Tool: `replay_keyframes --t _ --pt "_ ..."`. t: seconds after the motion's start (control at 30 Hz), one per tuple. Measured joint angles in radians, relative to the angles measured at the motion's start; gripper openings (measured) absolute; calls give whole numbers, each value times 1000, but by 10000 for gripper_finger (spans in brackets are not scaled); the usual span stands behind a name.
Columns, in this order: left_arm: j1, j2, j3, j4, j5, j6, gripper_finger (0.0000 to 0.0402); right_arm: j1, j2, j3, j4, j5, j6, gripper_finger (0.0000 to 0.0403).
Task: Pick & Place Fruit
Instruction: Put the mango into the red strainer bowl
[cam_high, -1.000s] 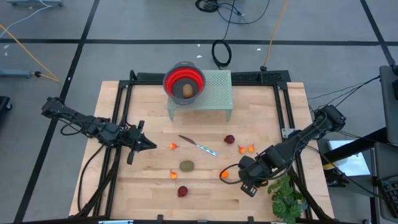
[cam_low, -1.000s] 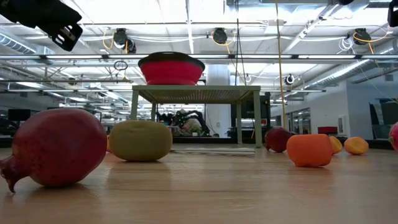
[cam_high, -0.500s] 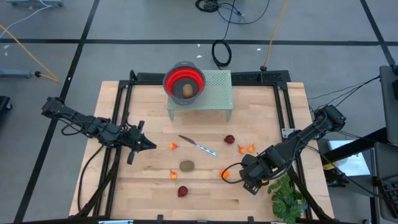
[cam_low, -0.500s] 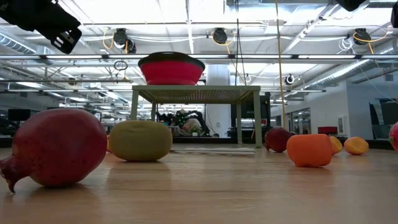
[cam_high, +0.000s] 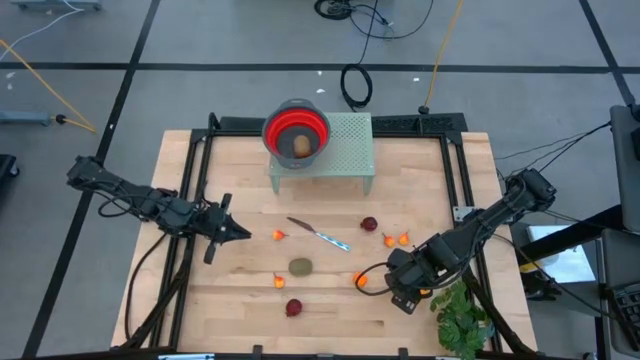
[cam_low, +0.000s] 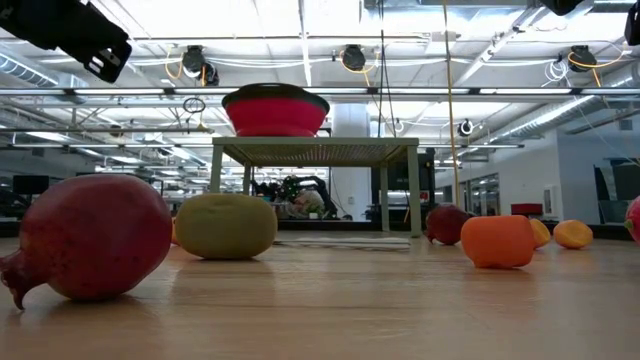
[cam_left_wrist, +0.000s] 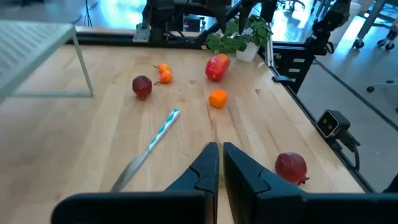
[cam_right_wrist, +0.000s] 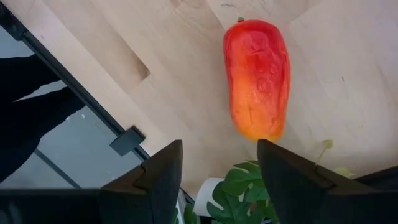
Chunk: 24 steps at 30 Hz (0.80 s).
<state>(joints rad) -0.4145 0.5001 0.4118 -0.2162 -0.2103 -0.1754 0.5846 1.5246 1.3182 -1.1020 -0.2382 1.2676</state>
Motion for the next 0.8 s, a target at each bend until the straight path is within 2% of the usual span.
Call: replay_keyframes --t 0.37,0.6,0.8 --pt "16 -156 1 -60 -4 93 21 0 0 0 -2 2 1 201" --pt "74 -181 2 -64 1 113 21 0 0 0 -3 7 19 202" --pt "135 -177 2 -63 88 141 21 0 0 0 -3 6 29 202"
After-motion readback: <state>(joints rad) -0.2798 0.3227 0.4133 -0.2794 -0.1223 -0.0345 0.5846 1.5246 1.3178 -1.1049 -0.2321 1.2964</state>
